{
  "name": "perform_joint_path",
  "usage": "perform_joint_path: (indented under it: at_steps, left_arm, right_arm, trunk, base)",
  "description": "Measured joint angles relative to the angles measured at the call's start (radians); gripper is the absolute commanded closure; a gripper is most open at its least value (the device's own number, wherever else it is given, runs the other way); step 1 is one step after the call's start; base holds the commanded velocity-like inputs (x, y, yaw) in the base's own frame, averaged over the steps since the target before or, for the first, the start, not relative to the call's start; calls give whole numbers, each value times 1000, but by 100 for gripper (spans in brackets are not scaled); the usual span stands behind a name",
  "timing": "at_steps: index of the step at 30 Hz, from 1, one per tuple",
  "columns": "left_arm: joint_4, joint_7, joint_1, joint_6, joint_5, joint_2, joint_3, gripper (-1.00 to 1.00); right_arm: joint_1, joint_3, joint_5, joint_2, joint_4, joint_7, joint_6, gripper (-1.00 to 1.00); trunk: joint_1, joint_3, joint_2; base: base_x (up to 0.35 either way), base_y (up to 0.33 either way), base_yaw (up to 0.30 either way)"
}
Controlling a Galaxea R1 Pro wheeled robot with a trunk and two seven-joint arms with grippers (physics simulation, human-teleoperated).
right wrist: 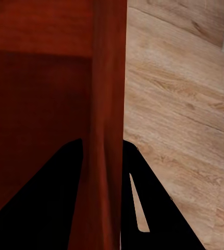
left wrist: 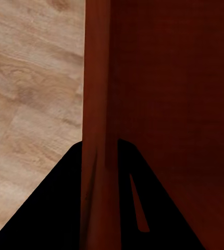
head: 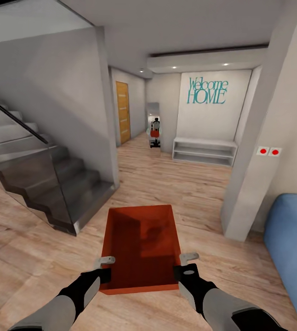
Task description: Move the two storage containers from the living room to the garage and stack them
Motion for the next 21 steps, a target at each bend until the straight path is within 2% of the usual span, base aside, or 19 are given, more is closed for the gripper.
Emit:
perform_joint_path:
  at_steps: [21]
  left_arm:
    - [0, 0, 0, 0, 0, 0, 0, 100]
  right_arm:
    - [0, 2, -1, 0, 0, 0, 0, 100]
  trunk:
    - [0, 0, 0]
  base:
    - [321, 0, 0]
